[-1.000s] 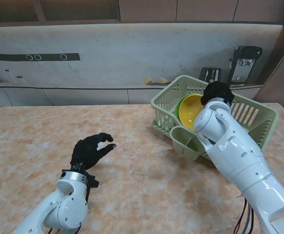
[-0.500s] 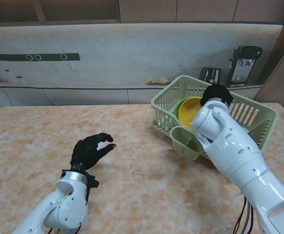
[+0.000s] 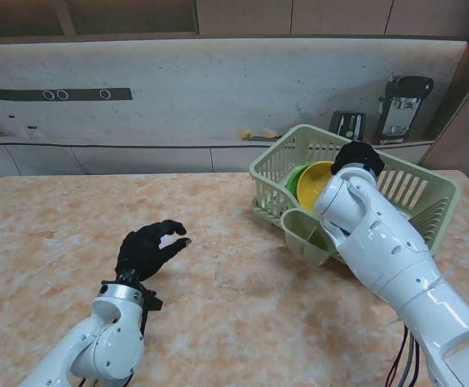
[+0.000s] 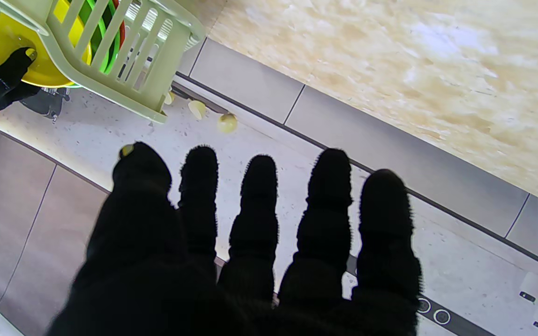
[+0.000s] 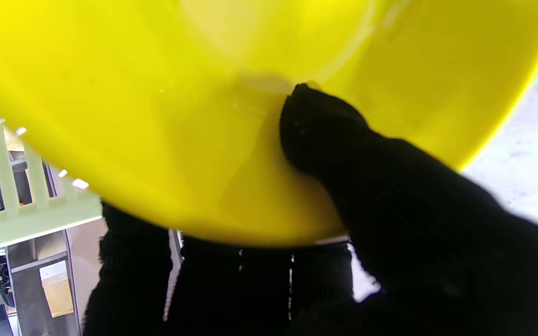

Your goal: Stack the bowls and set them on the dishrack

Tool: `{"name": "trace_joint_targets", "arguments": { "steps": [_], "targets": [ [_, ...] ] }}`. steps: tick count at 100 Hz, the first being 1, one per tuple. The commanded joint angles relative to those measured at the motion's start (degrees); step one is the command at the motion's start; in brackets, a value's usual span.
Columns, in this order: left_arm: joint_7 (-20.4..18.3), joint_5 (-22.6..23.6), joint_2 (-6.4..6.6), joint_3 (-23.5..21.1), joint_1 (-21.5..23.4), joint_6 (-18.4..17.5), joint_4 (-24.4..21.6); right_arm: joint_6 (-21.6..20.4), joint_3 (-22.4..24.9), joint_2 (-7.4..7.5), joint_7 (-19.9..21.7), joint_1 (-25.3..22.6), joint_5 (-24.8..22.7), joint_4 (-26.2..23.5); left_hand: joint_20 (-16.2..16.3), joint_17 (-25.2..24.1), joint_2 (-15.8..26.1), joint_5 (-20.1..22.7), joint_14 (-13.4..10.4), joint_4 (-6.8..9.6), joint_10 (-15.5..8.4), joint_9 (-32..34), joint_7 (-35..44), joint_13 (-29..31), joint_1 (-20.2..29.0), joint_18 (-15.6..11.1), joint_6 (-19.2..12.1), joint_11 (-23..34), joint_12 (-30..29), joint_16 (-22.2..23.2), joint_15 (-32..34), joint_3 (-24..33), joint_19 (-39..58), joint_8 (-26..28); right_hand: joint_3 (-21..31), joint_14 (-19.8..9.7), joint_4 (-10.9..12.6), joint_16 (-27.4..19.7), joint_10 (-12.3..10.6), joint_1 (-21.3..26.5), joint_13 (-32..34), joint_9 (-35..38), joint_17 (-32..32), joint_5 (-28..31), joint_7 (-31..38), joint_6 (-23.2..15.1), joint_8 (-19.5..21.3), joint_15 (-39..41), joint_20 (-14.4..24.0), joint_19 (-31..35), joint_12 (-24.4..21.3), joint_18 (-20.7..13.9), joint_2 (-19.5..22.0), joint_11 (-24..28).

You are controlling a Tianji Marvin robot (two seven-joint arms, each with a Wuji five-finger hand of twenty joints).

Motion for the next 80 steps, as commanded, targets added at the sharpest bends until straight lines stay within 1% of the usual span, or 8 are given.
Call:
{"name": "trace_joint_targets", "arguments": {
  "steps": [1, 23, 37, 39, 41, 43, 64, 80],
  "targets": [
    [-0.58, 0.02, -0.16, -0.06, 0.38, -0.13, -0.53, 0.01, -0.42, -0.26, 0.99, 0.27, -0.17, -0.17, 1.01, -0.45, 1.12, 0.93, 0.00, 0.03, -0.66, 1.35, 0.62, 0.46, 1.63, -0.14, -1.39, -0.17, 0.98, 0.74, 0.21, -1.36, 0.87, 0.65, 12.69, -0.61, 3.64, -2.52, 0.36, 7.31, -0.03, -1.98, 0.02, 7.66, 7.79, -3.89, 1.54, -2.29, -0.16, 2.29, -0.50, -0.18, 22.26, -0.30],
    [-0.58, 0.02, -0.16, -0.06, 0.38, -0.12, -0.53, -0.64, -1.52, -0.19, 1.61, 0.93, -0.03, 1.40, 1.00, -0.47, 1.09, 1.01, 0.00, -0.02, -0.65, 1.42, 0.64, 0.49, 1.66, -0.15, -1.42, -0.19, 0.97, 0.74, 0.21, -1.38, 0.83, 0.65, 10.14, 1.10, 3.20, -4.29, 1.14, 6.60, -3.93, -5.93, -6.17, 4.59, 4.59, -3.03, -1.09, -5.81, -1.26, 1.89, -2.45, 0.75, 21.40, -2.37],
    [-0.58, 0.02, -0.16, -0.06, 0.38, -0.12, -0.53, -1.06, -2.14, 0.15, 2.70, 1.19, -0.18, 1.70, 1.00, -0.48, 1.12, 0.99, -0.04, -0.05, -0.63, 1.40, 0.62, 0.50, 1.67, -0.21, -1.34, -0.19, 0.98, 0.74, 0.21, -1.40, 0.84, 0.65, 9.52, 2.88, 2.38, -6.21, 2.35, 2.97, -7.40, -8.51, -10.82, 0.91, 2.13, -1.81, -2.79, -10.03, -1.75, 1.03, -4.91, 1.55, 18.42, -5.68],
    [-0.58, 0.02, -0.16, -0.06, 0.38, -0.12, -0.53, -1.12, -2.20, 0.21, 2.87, 1.21, -0.21, 1.69, 0.99, -0.49, 1.14, 0.98, -0.04, -0.04, -0.62, 1.39, 0.60, 0.49, 1.68, -0.19, -1.28, -0.20, 0.98, 0.73, 0.20, -1.39, 0.83, 0.64, 9.66, 3.06, 2.37, -6.41, 2.47, 2.03, -7.91, -8.83, -11.46, 0.35, 1.49, -1.96, -3.98, -10.84, -1.73, 0.80, -5.39, 1.67, 18.08, -6.23],
    [-0.58, 0.02, -0.16, -0.06, 0.38, -0.12, -0.53, -1.20, -2.26, 0.29, 3.08, 1.22, -0.26, 1.64, 0.99, -0.50, 1.12, 1.02, 0.01, -0.05, -0.67, 1.36, 0.62, 0.49, 1.69, -0.15, -1.25, -0.21, 0.98, 0.73, 0.19, -1.40, 0.83, 0.65, 9.56, 3.28, 2.23, -6.17, 2.64, 1.07, -8.39, -9.16, -12.14, -0.67, 2.59, -2.11, -7.33, -11.77, -1.44, 0.52, -5.71, 1.79, 17.78, -6.68],
    [-0.59, 0.02, -0.16, -0.06, 0.38, -0.12, -0.53, -1.29, -2.31, 0.38, 3.33, 1.22, -0.32, 1.58, 0.99, -0.51, 1.12, 0.95, 0.02, -0.06, -0.63, 1.37, 0.57, 0.48, 1.67, -0.14, -1.28, -0.20, 0.98, 0.73, 0.19, -1.41, 0.82, 0.62, 9.42, 3.34, 2.18, -6.29, 2.71, 0.32, -8.96, -9.49, -12.62, -1.36, 2.75, -2.27, -8.36, -12.33, -1.38, 0.33, -5.97, 1.88, 17.66, -7.06],
    [-0.59, 0.02, -0.16, -0.06, 0.38, -0.13, -0.53, -2.44, -2.81, 1.37, 5.67, 1.16, -1.30, 0.60, 1.00, -0.50, 1.08, 1.06, 0.01, -0.07, -0.61, 1.42, 0.61, 0.48, 1.69, -0.18, -1.24, -0.21, 0.98, 0.75, 0.20, -1.42, 0.84, 0.67, 8.09, 3.69, 5.37, -9.44, 3.46, -6.18, -14.76, -13.07, -18.90, -6.90, 2.67, -2.02, -13.24, -19.30, -0.68, -2.73, -11.56, 3.25, 20.99, -11.39],
    [-0.58, 0.02, -0.16, -0.06, 0.38, -0.12, -0.53, -3.73, -3.32, 2.16, 7.55, 1.17, -2.31, -0.30, 1.01, -0.52, 1.09, 1.13, 0.04, -0.10, -0.57, 1.37, 0.63, 0.47, 1.61, -0.17, -1.25, -0.22, 0.99, 0.75, 0.19, -1.48, 0.84, 0.69, 6.69, 5.15, 5.19, -12.03, 3.41, -8.92, -19.17, -15.81, -23.98, -10.09, 1.78, -1.88, -15.63, -24.75, -0.59, -5.71, -15.49, 3.62, 20.16, -13.78]
  ]
}}
